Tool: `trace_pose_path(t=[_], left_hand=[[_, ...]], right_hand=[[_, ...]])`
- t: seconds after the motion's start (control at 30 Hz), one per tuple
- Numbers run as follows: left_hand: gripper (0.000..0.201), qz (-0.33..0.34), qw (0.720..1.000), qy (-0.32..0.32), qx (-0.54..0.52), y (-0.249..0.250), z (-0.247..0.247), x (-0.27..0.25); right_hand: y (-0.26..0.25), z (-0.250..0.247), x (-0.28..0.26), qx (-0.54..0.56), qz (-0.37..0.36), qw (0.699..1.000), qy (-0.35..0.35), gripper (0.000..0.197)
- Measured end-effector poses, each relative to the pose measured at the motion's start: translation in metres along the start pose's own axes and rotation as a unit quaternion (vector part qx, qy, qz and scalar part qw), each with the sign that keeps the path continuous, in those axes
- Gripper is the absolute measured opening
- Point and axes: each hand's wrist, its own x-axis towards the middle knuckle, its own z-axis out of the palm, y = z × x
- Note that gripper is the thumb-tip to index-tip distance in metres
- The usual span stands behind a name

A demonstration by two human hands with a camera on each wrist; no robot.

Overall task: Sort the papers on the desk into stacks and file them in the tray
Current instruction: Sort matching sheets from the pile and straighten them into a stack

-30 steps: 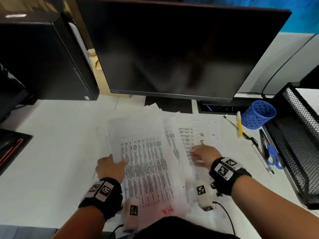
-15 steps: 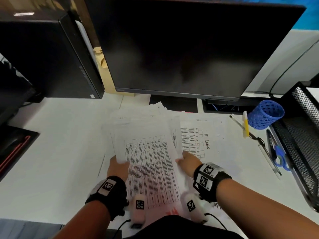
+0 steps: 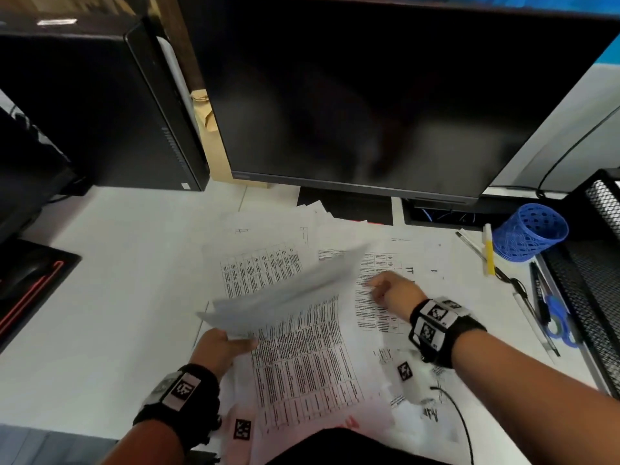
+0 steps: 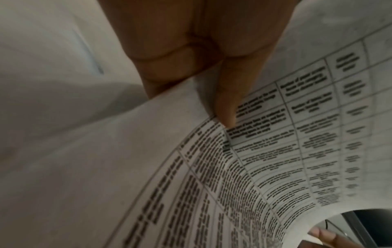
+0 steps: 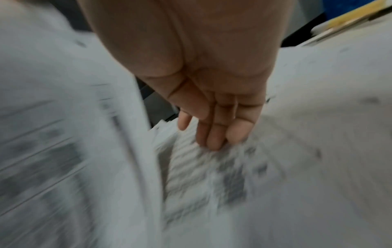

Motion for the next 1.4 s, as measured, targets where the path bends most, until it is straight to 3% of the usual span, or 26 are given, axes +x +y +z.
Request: trace_pose_path(t=[0.13, 0.3, 0.43, 0.5, 0.57, 0.67, 0.77, 0.9, 1.1, 1.2, 1.27, 1.4], left_hand=[[0.033, -0.004, 0.998, 0.014, 0.063, -0.003, 0.001, -0.005], [0.023, -0.009, 0.988, -0.030, 0.150, 0.004, 0.009, -0.017], [0.018, -0.059, 0.990, -0.120, 0.047, 0.010, 0.012, -0.019], [0.034, -0.086, 0.983, -0.159, -0.017, 0.013, 0.013, -0.021], [0.050, -0.030, 0.988, -0.148, 0.018, 0.008, 0.013, -0.017], [0.044, 0.015, 0.990, -0.071, 0.121, 0.008, 0.009, -0.017], [0.053, 0.037, 0.993, 0.038, 0.101, 0.023, 0.002, -0.010], [0.054, 0.048, 0.985, 0.140, 0.090, 0.039, -0.019, 0.010], [0.058, -0.001, 0.994, 0.113, 0.014, 0.043, -0.023, 0.023], [0.067, -0.008, 0.995, 0.098, 0.008, 0.040, -0.020, 0.022], [0.062, -0.021, 0.995, 0.094, 0.005, 0.040, -0.019, 0.020], [0.068, -0.033, 0.996, 0.076, 0.015, 0.037, -0.016, 0.011]], right_hand=[[-0.016, -0.040, 0.035, -0.198, -0.012, 0.979, 0.054, 0.041], [-0.033, -0.046, 0.056, -0.279, -0.043, 0.959, 0.037, 0.060], [-0.031, -0.043, 0.070, -0.422, -0.052, 0.905, 0.032, 0.069], [-0.033, -0.041, 0.073, -0.465, -0.044, 0.884, 0.026, 0.068], [-0.035, -0.041, 0.074, -0.472, -0.026, 0.881, 0.013, 0.058], [-0.034, -0.045, 0.070, -0.472, -0.033, 0.880, 0.025, 0.038], [-0.032, -0.056, 0.063, -0.428, -0.027, 0.901, 0.061, 0.022], [-0.024, -0.076, 0.053, -0.273, 0.023, 0.958, 0.081, 0.037], [-0.019, -0.043, 0.029, -0.209, 0.018, 0.976, 0.054, 0.038], [-0.020, -0.011, 0.015, -0.201, 0.004, 0.980, 0.016, 0.037], [-0.021, 0.007, 0.007, -0.197, -0.002, 0.980, -0.018, 0.036], [-0.023, 0.033, -0.001, -0.219, 0.023, 0.972, -0.085, 0.048]])
